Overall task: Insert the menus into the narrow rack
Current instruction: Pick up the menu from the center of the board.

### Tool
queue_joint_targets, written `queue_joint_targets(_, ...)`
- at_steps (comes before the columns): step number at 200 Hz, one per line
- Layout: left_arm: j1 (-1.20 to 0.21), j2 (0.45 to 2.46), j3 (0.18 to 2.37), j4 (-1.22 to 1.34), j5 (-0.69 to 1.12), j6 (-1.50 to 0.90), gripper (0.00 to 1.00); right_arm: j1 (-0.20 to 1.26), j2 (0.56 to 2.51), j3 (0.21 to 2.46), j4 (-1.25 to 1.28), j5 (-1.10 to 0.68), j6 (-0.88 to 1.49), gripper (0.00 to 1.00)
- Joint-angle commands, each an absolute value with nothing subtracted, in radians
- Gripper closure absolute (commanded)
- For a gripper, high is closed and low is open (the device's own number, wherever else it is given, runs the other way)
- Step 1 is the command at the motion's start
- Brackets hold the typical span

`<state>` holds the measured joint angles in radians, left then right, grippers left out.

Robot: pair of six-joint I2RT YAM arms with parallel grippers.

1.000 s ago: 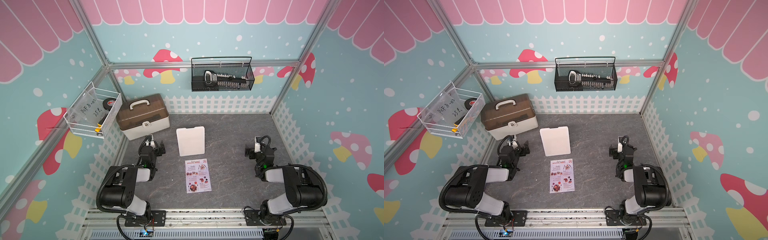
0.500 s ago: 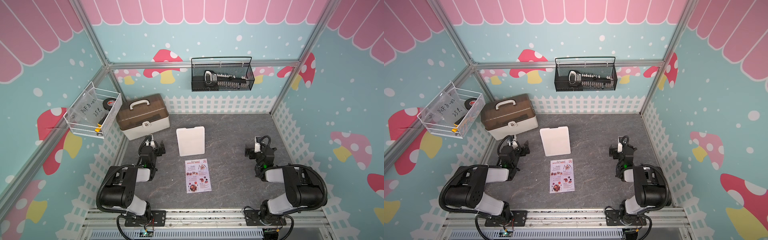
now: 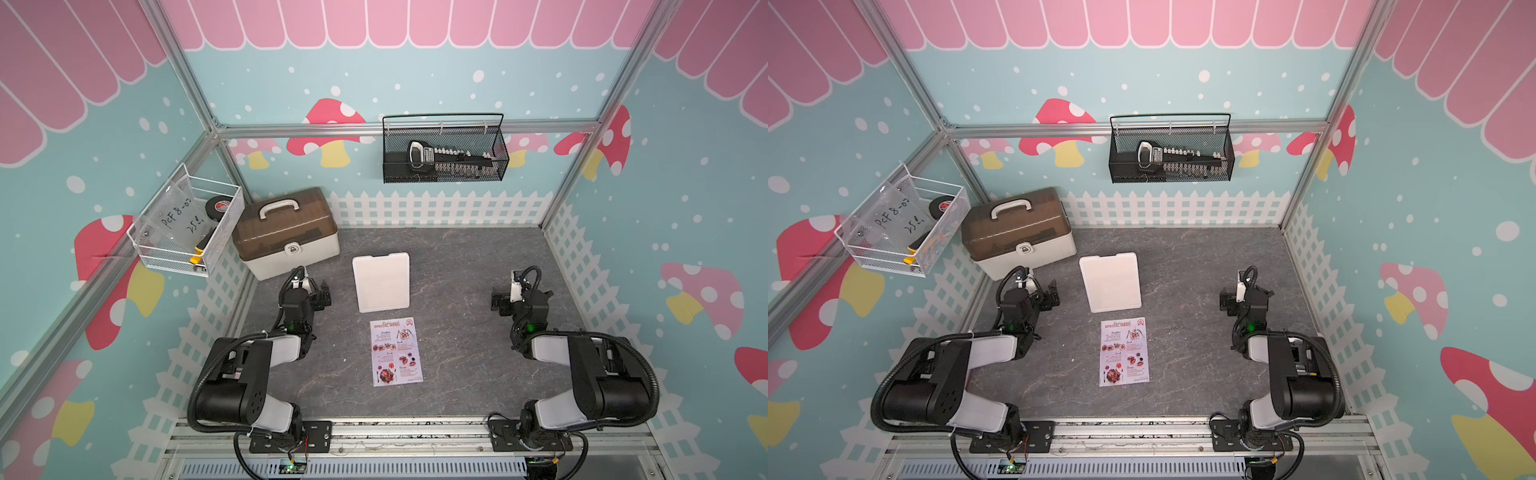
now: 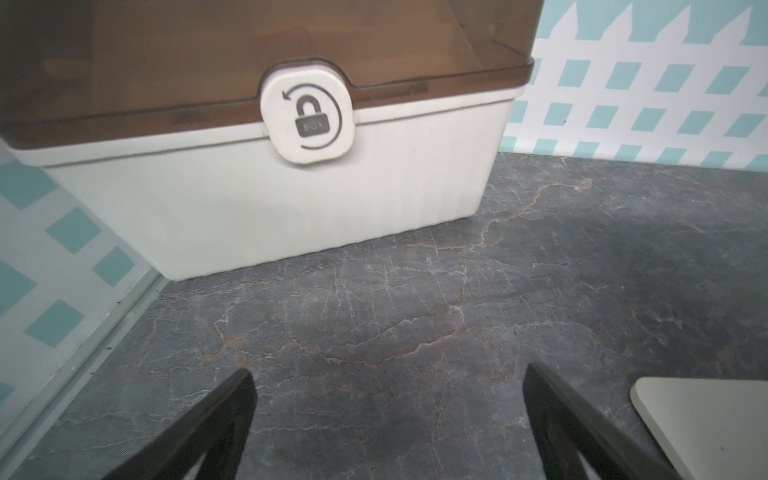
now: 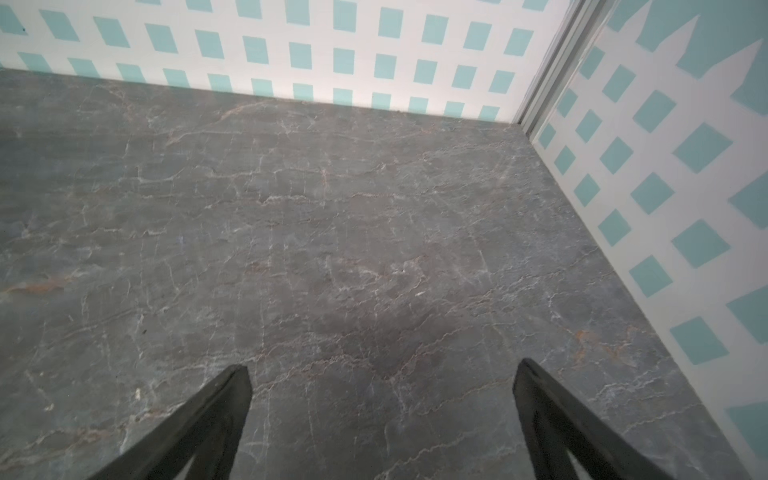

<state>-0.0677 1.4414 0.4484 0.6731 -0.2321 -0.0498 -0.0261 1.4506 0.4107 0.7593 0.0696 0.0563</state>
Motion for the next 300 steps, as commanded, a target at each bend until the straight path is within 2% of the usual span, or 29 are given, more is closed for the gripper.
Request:
queue_joint_targets(1, -0.071, 1.338, 0.523, 0.482, -0.347, -0.077, 0.01, 0.003, 1.353, 0.468, 0.602, 0.140, 0.054, 0.00)
queue_joint_targets(34, -0.092, 1.139, 0.578, 0.263, -0.369, -0.206, 0.01, 0.076, 1.192, 0.597, 0.297, 0.195, 0.142, 0.00)
queue_joint_targets(71, -0.242, 1.013, 0.744, -0.083, -0.432, -0.316, 0.01, 0.170, 1.107, 0.778, -0.057, 0.232, 0.258, 0.01)
queue_joint_targets(101, -0.367, 0.966, 0.824, -0.295, -0.464, -0.446, 0.03, 0.196, 1.097, 0.862, -0.264, 0.090, 0.336, 0.04)
queue_joint_targets(127, -0.377, 0.928, 0.848, -0.481, -0.376, -0.601, 0.03, 0.239, 1.117, 0.865, -0.358, -0.032, 0.401, 0.04)
queue_joint_targets(144, -0.391, 0.920, 0.870, -0.595, -0.327, -0.637, 0.05, 0.303, 1.130, 0.862, -0.417, -0.032, 0.417, 0.04)
queue_joint_targets(162, -0.402, 0.922, 0.890, -0.689, -0.272, -0.689, 0.06, 0.368, 1.137, 0.855, -0.454, -0.027, 0.445, 0.04)
queue_joint_targets(215, -0.473, 0.940, 0.817, -0.789, -0.085, -0.818, 0.16, 0.498, 1.211, 0.807, -0.435, -0.125, 0.509, 0.07)
queue_joint_targets(231, -0.496, 0.963, 0.780, -0.787, -0.039, -0.835, 0.20, 0.541, 1.244, 0.786, -0.401, -0.145, 0.535, 0.09)
queue_joint_targets(300, -0.611, 1.063, 0.641, -0.646, 0.063, -0.913, 0.22, 0.695, 1.347, 0.702, -0.239, -0.173, 0.638, 0.14)
